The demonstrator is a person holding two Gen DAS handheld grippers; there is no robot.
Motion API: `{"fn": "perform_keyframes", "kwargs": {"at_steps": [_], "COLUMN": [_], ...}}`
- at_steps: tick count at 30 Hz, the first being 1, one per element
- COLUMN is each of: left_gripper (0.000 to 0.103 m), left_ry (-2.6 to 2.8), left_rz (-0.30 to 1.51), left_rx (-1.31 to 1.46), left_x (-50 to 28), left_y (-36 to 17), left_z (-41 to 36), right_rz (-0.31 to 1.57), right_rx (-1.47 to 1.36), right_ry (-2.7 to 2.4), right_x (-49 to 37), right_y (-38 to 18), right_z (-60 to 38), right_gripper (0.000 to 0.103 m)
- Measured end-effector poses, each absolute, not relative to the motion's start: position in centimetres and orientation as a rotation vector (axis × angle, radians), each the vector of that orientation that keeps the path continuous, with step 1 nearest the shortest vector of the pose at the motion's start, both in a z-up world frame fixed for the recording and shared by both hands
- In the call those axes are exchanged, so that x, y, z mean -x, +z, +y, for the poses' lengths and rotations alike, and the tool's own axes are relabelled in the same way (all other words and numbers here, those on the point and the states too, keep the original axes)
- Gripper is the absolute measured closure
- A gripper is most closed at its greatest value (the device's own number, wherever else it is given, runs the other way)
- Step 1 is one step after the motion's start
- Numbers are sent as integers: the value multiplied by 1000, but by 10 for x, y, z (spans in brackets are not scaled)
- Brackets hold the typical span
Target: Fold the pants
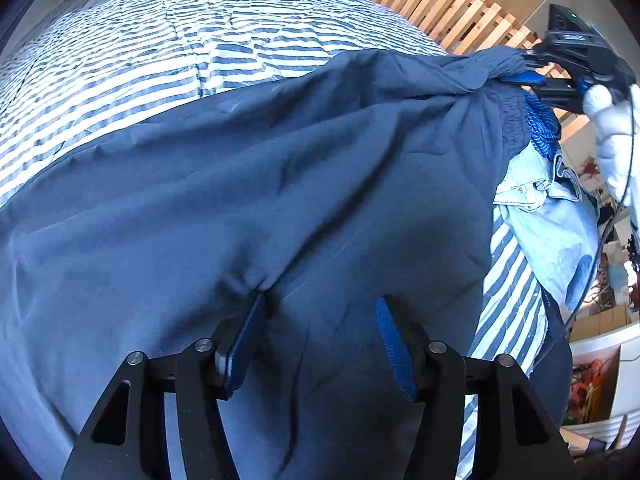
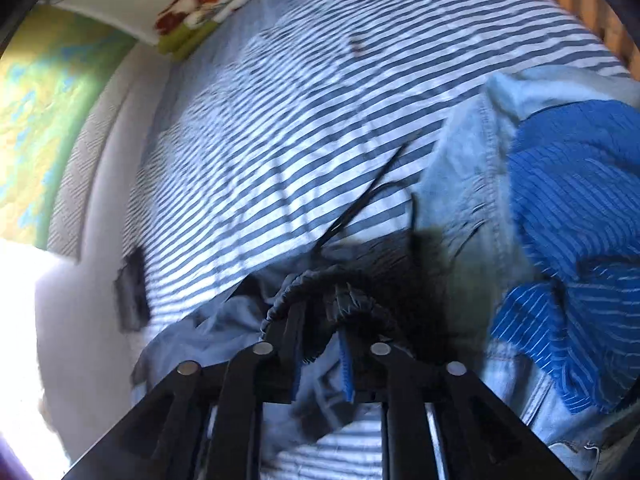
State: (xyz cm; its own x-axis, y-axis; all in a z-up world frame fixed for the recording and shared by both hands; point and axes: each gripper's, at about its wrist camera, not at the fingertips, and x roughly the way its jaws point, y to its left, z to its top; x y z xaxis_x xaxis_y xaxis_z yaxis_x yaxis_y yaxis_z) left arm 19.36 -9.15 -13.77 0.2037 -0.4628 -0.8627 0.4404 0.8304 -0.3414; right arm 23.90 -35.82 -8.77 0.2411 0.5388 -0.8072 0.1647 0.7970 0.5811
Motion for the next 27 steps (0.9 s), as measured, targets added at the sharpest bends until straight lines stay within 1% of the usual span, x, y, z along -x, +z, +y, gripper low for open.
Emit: {"fn": "perform_keyframes", "kwargs": {"at_steps": [1, 9, 10, 12, 13, 15, 16, 18, 19, 20, 22, 23, 24, 27], "left_gripper": [40, 40, 40, 40, 40, 40, 40, 40, 40, 40, 40, 40, 40, 40], "left_ry": [-630, -626, -624, -624, -622, -619, -615, -599, -587, -579, -551, -542, -534, -511], "left_rz": [1211, 1208, 1210, 1214, 1215, 1212, 1202, 1184, 1175, 1170, 1159, 1158, 1156, 1154], "left_rx": [17, 16, 18, 13, 10, 21, 28, 36, 40, 44, 45, 42, 35, -10], "left_x": [-194, -196, -196, -195, -196, -195, -195, -193, -189, -186, -174, -168, -159, -127], "left_y": [-138, -139, -139, -138, -138, -133, -130, -122, -117, -113, -104, -102, -99, -91], "left_z": [-93, -95, -95, -96, -96, -94, -92, -84, -78, -74, -60, -55, -48, -35], "right_rz": [1330, 1267, 1251, 1161, 1123, 1095, 1107, 1167, 1194, 1212, 1194, 1214, 1209, 1157], "right_rx": [-674, -790, -752, -526, -364, -148, -71, -21, 4, 101, 388, 374, 298, 96], "right_ry": [318, 487, 462, 351, 257, 151, 126, 137, 142, 114, -60, -82, -73, -9], "right_x": [-238, -202, -196, -184, -181, -181, -186, -195, -198, -201, -205, -207, -206, -184], "right_y": [-87, -65, -60, -43, -36, -36, -43, -61, -70, -84, -112, -118, -114, -85], "right_z": [-359, -363, -365, -363, -356, -340, -331, -318, -312, -301, -284, -286, -291, -303], "right_gripper": [80, 74, 74, 74, 74, 74, 71, 67, 66, 66, 65, 65, 65, 62]}}
